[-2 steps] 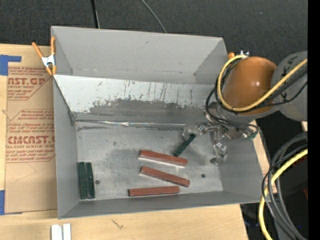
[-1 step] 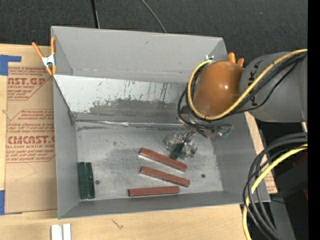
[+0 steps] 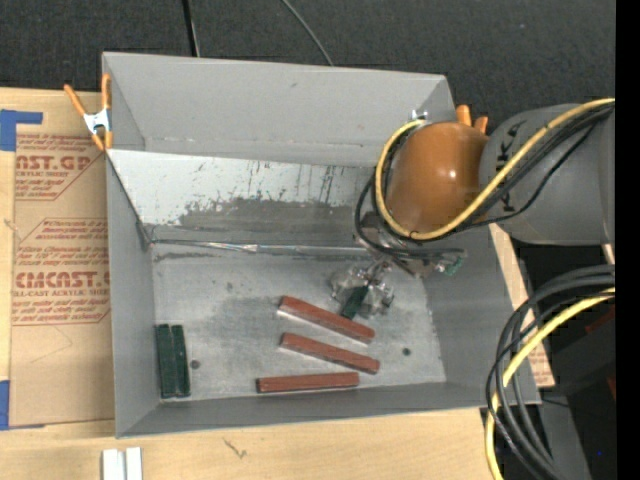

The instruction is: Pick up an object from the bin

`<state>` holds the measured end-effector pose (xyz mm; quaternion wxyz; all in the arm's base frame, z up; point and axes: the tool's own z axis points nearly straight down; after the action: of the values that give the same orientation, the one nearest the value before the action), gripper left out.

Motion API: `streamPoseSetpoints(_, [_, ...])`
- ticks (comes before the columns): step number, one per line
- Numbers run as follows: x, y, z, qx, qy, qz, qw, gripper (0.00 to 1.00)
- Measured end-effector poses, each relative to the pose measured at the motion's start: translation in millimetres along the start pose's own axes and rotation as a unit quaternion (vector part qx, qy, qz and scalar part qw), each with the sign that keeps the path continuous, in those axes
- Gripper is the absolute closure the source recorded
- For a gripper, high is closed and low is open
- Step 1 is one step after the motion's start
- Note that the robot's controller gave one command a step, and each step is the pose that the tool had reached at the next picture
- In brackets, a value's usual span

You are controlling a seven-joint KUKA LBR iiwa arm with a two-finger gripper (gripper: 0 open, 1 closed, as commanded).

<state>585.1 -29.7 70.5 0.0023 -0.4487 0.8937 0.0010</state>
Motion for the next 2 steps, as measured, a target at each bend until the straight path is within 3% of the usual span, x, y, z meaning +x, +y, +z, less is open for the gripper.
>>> streamPoseSetpoints(1, [30.4, -9.0, -82.3, 0.000, 0.0012, 0.015, 0.9999, 1.00])
streamPoseSetpoints(2, [30.3, -8.9, -82.3, 0.000, 0.0011, 0.015, 0.9999, 1.00])
